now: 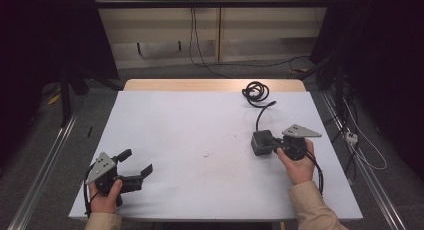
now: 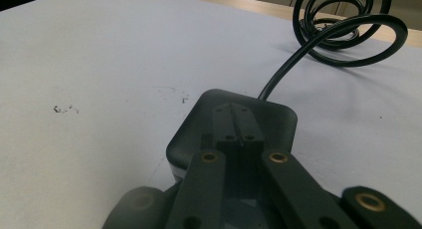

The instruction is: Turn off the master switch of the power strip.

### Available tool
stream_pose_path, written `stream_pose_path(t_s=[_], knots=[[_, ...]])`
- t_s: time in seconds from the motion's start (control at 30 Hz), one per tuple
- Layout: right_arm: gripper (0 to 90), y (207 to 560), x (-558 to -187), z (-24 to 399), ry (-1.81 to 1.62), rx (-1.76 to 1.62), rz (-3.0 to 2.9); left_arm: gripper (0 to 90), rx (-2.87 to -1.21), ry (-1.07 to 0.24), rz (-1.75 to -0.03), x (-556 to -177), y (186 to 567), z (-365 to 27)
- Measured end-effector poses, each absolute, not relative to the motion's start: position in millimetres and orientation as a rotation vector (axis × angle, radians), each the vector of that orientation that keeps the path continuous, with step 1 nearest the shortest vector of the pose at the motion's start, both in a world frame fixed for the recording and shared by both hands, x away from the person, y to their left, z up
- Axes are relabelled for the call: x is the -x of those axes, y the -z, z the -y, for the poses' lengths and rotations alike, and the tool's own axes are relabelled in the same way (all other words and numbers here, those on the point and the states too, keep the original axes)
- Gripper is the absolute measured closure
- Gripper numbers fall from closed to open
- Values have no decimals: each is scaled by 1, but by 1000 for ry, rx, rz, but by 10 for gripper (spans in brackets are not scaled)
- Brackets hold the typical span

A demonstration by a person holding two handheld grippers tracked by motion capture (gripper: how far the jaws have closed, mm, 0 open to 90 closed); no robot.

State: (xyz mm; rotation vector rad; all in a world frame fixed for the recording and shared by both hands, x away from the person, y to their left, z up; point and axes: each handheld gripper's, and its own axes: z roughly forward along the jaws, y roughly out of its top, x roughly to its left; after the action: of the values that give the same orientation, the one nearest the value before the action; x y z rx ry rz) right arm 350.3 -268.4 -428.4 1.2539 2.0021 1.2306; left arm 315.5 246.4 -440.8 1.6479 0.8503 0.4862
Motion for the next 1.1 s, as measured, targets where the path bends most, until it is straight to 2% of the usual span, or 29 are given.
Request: stream_pose_path(t_s=[1.0, 1.1], knots=[[900, 425, -350, 270, -1296, -1262, -1995, 36, -1645, -483, -848, -316, 441, -247], [805, 425, -350, 270, -1305, -1277, -1989, 36, -1641, -484, -850, -316, 440, -247]])
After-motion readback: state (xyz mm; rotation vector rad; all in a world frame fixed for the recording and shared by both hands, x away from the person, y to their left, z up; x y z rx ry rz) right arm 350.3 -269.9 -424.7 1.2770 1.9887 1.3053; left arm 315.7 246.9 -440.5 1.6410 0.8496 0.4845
